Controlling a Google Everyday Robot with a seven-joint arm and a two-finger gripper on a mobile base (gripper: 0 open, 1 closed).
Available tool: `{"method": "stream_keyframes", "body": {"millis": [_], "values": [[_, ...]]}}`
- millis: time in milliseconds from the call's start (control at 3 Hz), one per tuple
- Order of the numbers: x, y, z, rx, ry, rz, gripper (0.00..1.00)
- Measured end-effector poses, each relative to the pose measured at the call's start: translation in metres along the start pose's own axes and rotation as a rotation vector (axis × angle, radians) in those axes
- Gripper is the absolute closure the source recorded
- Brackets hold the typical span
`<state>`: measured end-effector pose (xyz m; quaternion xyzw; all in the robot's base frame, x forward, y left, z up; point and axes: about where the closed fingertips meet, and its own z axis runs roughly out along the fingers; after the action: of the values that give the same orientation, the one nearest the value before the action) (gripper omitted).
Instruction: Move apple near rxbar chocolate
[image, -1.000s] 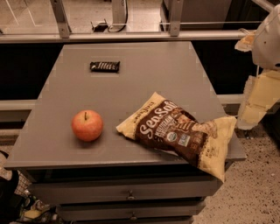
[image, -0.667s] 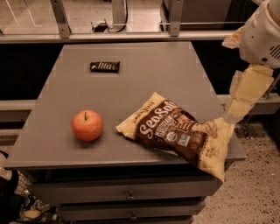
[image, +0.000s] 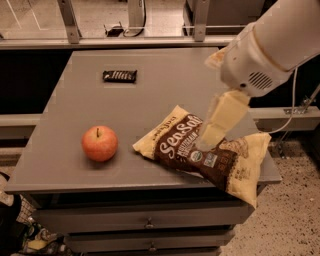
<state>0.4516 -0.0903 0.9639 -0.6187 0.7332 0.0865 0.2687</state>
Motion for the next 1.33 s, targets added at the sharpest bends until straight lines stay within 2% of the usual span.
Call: {"method": "stream_keyframes", "body": {"millis": [333, 667, 1000, 1333], "values": [[-0.027, 0.023, 0.063, -0.059, -0.091, 0.016, 0.0], [-0.036, 0.032, 0.1, -0.095, -0.162, 0.033, 0.0], [-0.066, 0.036, 0.118, -0.095, -0.258, 0.037, 0.0], [-0.064, 0.037, 0.116, -0.096, -0.248, 0.033, 0.0]]}}
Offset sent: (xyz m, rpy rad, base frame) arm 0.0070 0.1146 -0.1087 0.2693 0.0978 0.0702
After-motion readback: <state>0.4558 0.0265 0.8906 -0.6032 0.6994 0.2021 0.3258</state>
